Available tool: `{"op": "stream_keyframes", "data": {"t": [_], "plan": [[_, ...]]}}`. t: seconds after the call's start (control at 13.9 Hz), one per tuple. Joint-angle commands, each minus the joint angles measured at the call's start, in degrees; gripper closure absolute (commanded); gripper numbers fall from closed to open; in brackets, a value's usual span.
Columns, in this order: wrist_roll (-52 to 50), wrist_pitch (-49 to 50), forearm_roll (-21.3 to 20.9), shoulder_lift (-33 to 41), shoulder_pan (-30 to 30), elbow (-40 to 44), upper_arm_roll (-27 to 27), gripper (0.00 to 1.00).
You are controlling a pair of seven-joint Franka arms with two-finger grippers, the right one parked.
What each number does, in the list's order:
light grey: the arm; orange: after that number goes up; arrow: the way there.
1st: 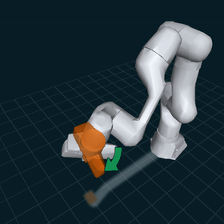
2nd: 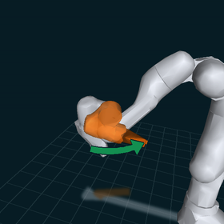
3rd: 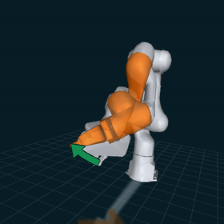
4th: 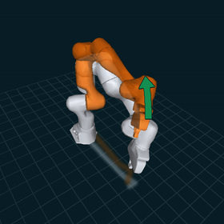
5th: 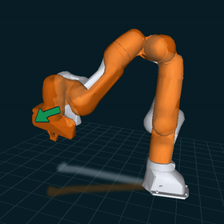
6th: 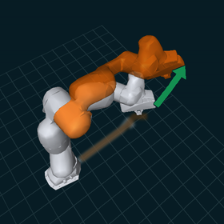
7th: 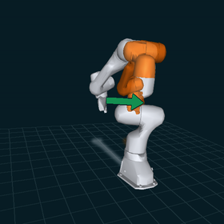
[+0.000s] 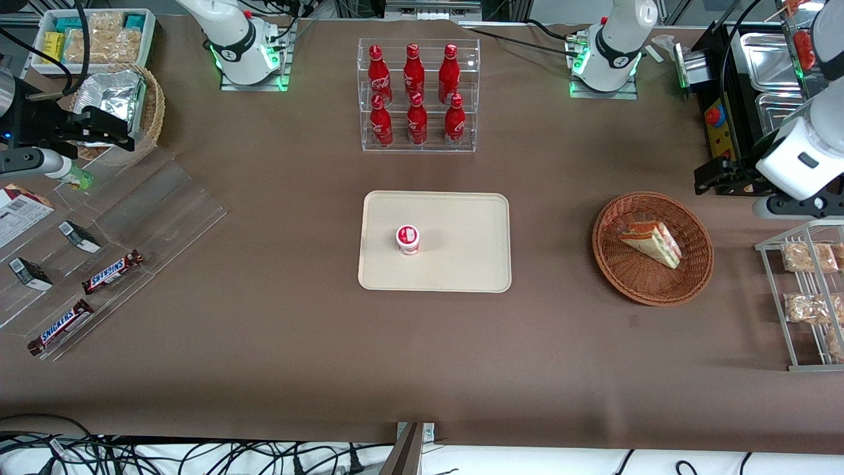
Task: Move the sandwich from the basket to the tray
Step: 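Move the left gripper over the sandwich in the wicker basket and lower it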
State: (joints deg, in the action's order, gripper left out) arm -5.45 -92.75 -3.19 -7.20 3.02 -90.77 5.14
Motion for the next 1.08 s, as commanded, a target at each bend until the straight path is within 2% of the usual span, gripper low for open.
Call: {"op": "stream_keyframes", "data": {"t": [0.0, 0.07, 0.29, 0.72, 1.01], "plan": [[-4.2, -6.7, -0.9, 0.7, 2.3, -7.5, -0.1, 0.0], [-5.6, -9.1, -0.9, 1.0, 2.5, -10.0, -0.2, 0.0], [-13.1, -14.6, -4.6, 1.0, 2.6, -16.0, 0.0, 0.0], [-31.1, -32.4, -5.9, 1.1, 2.7, -30.5, 0.3, 0.0], [-39.0, -40.6, -5.9, 0.5, 2.7, -36.0, 0.2, 0.0]]}}
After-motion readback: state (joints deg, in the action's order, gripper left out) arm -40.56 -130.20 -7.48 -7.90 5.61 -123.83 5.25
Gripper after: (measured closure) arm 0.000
